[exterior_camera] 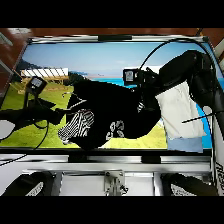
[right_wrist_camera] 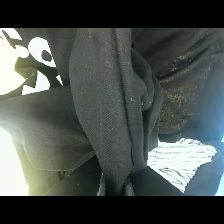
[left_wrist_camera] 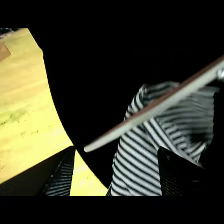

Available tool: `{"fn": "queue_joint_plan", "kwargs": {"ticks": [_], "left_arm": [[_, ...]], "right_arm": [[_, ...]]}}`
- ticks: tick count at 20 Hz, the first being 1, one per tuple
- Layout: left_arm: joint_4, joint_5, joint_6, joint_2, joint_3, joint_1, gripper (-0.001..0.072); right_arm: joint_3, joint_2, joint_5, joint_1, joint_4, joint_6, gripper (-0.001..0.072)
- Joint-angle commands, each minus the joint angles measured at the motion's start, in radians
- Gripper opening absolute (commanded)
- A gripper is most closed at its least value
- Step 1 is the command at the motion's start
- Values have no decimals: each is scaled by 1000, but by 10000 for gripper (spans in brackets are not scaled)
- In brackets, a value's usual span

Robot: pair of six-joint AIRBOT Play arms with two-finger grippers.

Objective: Fold the shirts.

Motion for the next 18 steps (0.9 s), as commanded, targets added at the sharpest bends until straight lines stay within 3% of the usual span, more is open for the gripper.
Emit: {"fn": "queue_joint_plan", "kwargs": {"ticks": [1,3,5,7,8,9,10,15,18], "left_arm": [[-40,50,-127,86,-1,63,602],[-52,64,-239,153,-3,104,605],[-195,103,-293,182,-74,55,595],[-254,304,-330,196,-201,-85,551],[-249,468,-378,198,-253,-157,447],[-249,609,-399,194,-287,-215,436],[-240,687,-397,184,-304,-259,437],[-162,717,-366,111,-304,-301,449],[-163,889,-333,50,-304,-301,534]], "right_arm": [[0,0,4,0,0,0,72],[0,0,5,0,1,1,72],[0,0,9,0,1,8,72],[0,0,10,0,5,31,72],[0,0,8,0,11,50,73],[0,0,5,0,19,69,72],[0,0,6,0,23,77,73],[0,0,7,0,26,105,72],[0,0,7,0,26,116,72]]}}
